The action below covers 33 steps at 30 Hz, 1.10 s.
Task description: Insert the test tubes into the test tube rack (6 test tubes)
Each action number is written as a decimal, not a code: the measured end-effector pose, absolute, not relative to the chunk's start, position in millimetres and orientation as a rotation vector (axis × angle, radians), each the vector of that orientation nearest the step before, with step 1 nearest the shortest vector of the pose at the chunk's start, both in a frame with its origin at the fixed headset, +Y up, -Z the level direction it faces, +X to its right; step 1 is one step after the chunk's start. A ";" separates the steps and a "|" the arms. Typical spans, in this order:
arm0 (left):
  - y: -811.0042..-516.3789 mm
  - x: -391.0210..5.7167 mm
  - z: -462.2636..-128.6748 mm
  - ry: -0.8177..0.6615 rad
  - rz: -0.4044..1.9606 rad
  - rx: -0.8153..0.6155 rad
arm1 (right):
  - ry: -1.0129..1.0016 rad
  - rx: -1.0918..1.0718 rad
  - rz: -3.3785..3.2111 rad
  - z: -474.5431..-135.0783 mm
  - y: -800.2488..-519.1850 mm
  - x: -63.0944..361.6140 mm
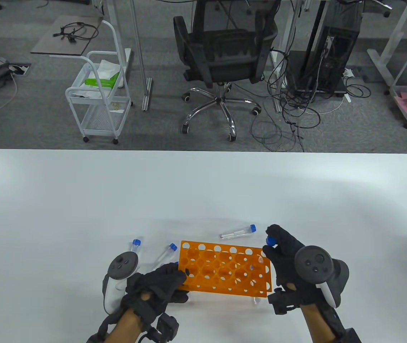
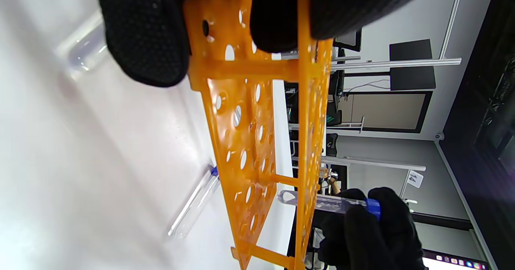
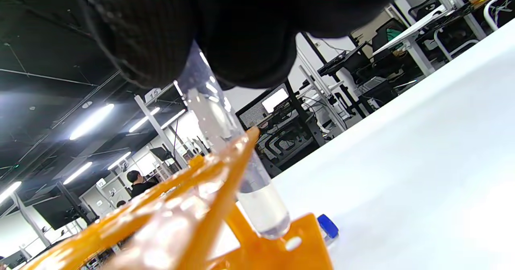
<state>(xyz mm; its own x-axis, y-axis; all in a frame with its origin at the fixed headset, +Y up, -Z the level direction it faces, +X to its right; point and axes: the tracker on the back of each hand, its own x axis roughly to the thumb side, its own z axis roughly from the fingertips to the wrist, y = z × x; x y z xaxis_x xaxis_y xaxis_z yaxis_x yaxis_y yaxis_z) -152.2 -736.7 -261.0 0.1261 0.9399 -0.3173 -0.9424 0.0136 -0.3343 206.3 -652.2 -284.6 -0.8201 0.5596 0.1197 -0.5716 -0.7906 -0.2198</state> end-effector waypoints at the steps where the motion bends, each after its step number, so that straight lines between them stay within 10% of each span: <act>1: -736.8 -152.3 -261.0 0.002 1.470 -0.531 | -0.336 0.072 2.515 -283.7 -651.5 206.0; 33: -734.4 -169.2 -264.4 0.032 1.509 -0.492 | -0.121 -0.138 2.432 -307.5 -696.1 241.0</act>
<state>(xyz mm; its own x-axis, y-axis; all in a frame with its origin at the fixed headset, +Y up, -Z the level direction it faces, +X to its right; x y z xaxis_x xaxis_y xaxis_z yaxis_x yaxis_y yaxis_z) -169.2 -734.4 -264.4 0.0814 0.9440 -0.3199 -0.9567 -0.0160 -0.2907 241.0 -696.1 -307.5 -0.7575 0.6493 -0.0675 -0.6394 -0.7589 -0.1234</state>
